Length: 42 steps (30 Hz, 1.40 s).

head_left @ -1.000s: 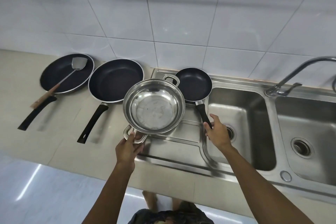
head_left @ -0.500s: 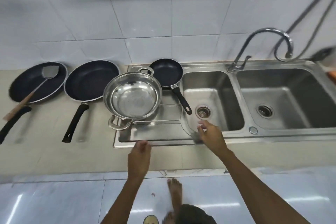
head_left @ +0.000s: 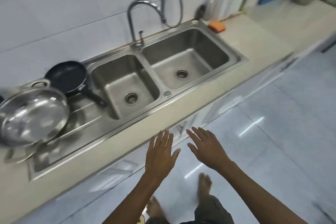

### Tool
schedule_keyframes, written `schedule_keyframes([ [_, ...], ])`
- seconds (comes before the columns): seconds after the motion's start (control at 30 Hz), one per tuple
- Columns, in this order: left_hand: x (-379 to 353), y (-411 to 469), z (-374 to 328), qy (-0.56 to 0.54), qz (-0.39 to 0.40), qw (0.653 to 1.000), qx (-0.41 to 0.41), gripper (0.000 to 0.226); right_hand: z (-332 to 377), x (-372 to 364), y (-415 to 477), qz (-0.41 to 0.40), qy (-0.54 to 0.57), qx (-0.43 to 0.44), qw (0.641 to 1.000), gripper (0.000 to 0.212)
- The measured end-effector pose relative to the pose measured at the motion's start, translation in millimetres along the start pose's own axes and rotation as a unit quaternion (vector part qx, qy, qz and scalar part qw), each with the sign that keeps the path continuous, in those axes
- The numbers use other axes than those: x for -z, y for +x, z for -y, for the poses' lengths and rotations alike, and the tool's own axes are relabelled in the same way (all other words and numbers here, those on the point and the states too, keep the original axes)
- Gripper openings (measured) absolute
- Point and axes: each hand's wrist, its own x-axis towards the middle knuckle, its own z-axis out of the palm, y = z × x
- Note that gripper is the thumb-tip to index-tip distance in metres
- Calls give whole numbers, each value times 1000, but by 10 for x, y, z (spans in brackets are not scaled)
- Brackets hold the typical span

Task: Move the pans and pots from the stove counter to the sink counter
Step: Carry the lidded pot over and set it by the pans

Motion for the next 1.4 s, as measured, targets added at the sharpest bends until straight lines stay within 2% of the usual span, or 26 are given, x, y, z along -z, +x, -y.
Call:
schedule_keyframes([
  [0.13, -144, 717, -977, 14, 15, 993, -113, 66, -993, 309, -435, -21, -25, -95, 995, 55],
  [0.3, -375, 1636, -2432, 41, 27, 977, -209, 66, -2271, 806, -918, -41, -28, -208, 977, 59],
  [0.47, -516, 2328, -3848, 30, 19, 962, -272, 71, -3474, 1301, -1425, -57, -46, -289, 954, 64],
  [0.73, -802, 3255, -5553, 22, 21, 929, -368, 71, -4991, 1765, -2011, -94, -49, -396, 912, 63],
  [1.0, -1378, 4544, -7008, 25, 46, 918, -393, 76, -6905, 2104, -1980, -85, -51, -444, 891, 64],
  [1.2, -1595, 5784, -8085, 38, 36, 923, -382, 74, -8413, 2508, -1574, -68, -45, -428, 900, 66],
  [1.4, -1837, 6869, -9126, 60, 38, 922, -380, 76, -9851, 2822, -1417, -97, -32, -426, 899, 60],
])
